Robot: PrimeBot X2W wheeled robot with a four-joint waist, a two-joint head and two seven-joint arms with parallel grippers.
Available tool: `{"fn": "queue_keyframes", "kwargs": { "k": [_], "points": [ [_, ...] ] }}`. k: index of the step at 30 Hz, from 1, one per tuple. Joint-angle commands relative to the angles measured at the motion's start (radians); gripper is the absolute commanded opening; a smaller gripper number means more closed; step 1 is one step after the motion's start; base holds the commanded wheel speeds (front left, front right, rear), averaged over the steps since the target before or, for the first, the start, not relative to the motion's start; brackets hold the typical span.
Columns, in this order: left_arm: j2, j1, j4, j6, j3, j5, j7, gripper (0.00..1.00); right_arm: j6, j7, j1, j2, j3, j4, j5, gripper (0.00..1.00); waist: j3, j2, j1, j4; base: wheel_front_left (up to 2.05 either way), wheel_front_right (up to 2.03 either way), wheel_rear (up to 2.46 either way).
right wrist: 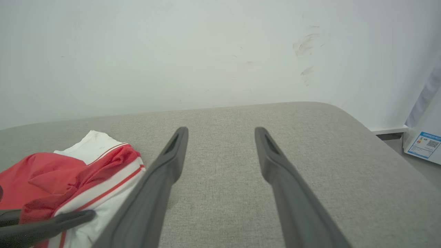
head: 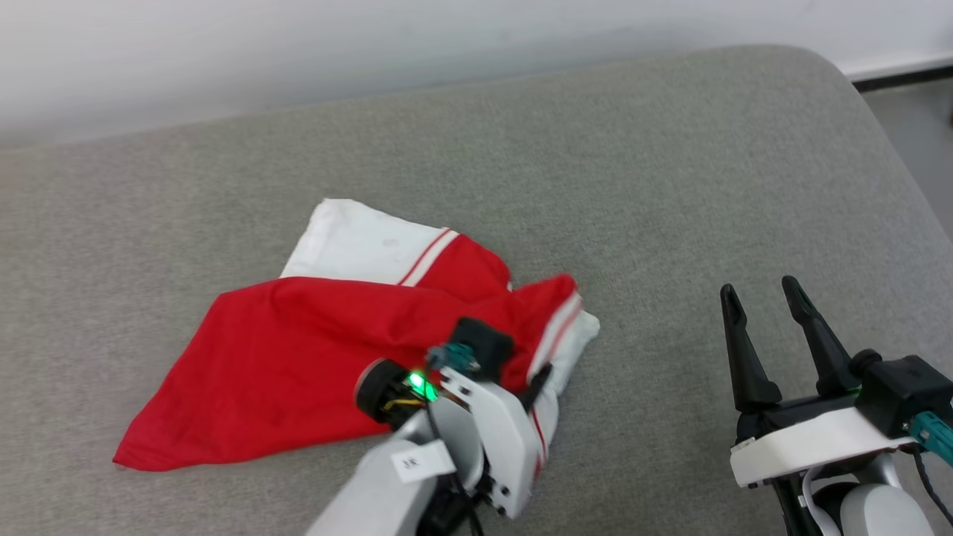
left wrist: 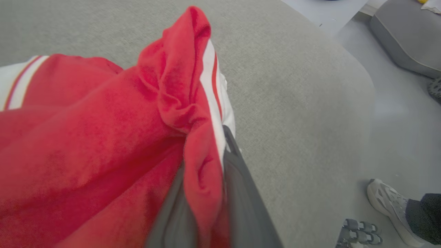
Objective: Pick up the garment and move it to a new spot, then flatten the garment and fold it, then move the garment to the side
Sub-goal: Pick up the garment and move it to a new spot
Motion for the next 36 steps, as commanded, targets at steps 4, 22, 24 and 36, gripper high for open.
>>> {"fn": "queue_keyframes", "kwargs": {
  "k": [4,22,24,36],
  "points": [
    [-0.003,0.005,0.039,-0.007,-0.089,-0.019,0.014,0.0,-0.001,-0.03,-0.034,0.002,0.008,0.032,0.012,1.0,0.044,0.0,-0.0002,-0.035,0.0,0.0,0.0],
    [-0.003,-0.018,-0.003,0.023,-0.091,-0.054,-0.311,1.0,-0.001,-0.003,0.0,0.002,-0.024,0.032,-0.03,1.0,-0.061,0.0,-0.0002,0.1,0.0,0.0,0.0],
    [-0.001,-0.011,-0.012,0.044,-0.068,-0.054,-0.361,1.0,-0.001,0.005,0.009,0.002,-0.027,0.023,-0.034,1.0,-0.073,0.0,-0.0002,0.121,0.0,0.0,0.0],
    [0.067,0.083,-0.016,0.198,0.113,-0.033,-0.537,1.0,-0.001,0.061,0.079,0.002,-0.045,-0.018,-0.034,1.0,-0.152,0.0,-0.0002,0.203,0.0,0.0,0.0]
  ]
}}
